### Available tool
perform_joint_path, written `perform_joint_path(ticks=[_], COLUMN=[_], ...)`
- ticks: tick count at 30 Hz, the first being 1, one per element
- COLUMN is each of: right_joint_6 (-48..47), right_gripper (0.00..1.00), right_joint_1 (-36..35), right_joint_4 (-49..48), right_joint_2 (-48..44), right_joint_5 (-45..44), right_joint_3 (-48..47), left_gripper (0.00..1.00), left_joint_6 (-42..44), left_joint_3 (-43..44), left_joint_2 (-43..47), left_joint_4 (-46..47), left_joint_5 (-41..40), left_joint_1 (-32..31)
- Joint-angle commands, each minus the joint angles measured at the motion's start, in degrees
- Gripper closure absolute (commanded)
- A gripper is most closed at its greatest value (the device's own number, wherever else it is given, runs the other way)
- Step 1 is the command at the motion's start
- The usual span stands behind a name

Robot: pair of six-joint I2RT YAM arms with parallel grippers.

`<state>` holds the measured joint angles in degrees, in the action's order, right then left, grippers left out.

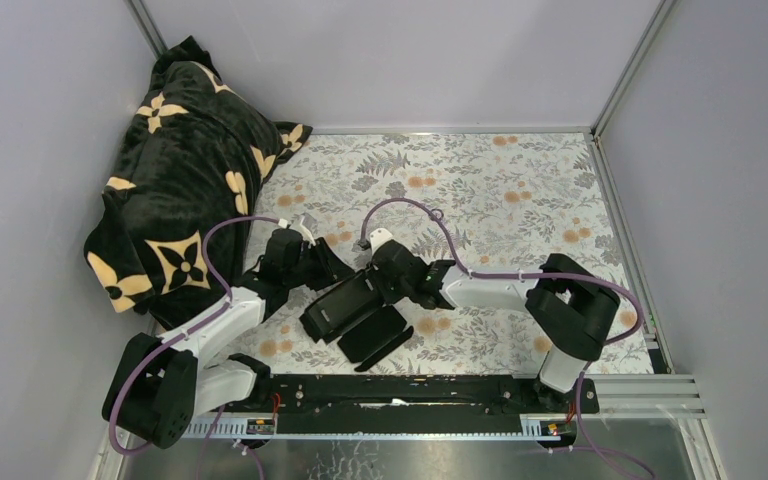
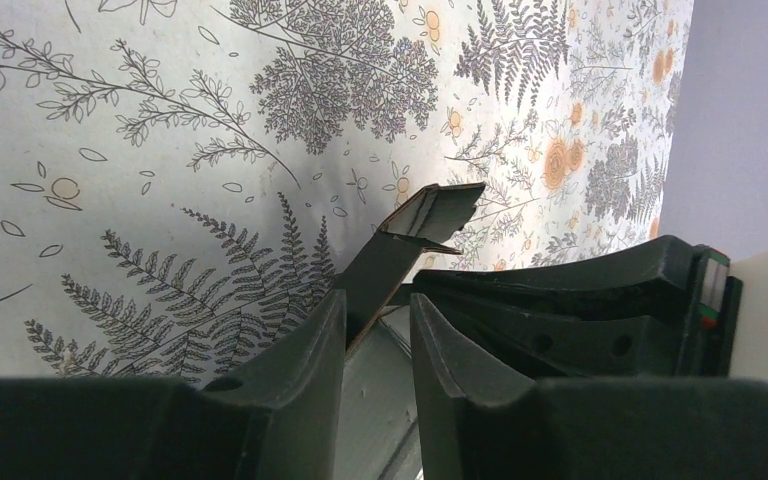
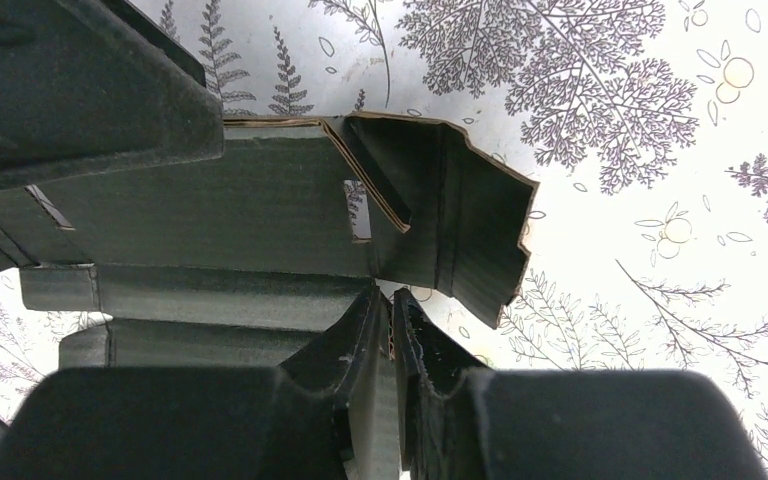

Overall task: Fold the paper box
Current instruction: Fold the paper box at the center of the board.

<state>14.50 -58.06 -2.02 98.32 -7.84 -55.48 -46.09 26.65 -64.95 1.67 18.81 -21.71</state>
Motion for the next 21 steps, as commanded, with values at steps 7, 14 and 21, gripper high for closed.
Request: perform_joint_path(ticks=[7, 14, 21], right_joint_6=[-0.21, 0.49, 1.87], right_gripper=[0.82, 0.67, 0.55], right_joint_1=[-1.88, -1.88, -1.79], right_joint_4=[-0.73, -1.23, -0.81], right_joint_2=[0.97, -1.17, -5.36], right_joint_5=[-2.18, -1.55, -2.81], right_joint_3=[-1.93, -0.45, 1.17], left_gripper=[0.65, 0.65, 0.65], left_joint_6=[-0.85, -0.94, -0.85], left_joint_3=[-0.33, -0.7, -0.95], left_joint_2=[1.74, 2.07, 3.02], left_joint_4=[1.42, 1.41, 0.91], left_joint_5=[-0.78, -0.95, -1.19], left_joint_1=[-0.56, -0.58, -0.61])
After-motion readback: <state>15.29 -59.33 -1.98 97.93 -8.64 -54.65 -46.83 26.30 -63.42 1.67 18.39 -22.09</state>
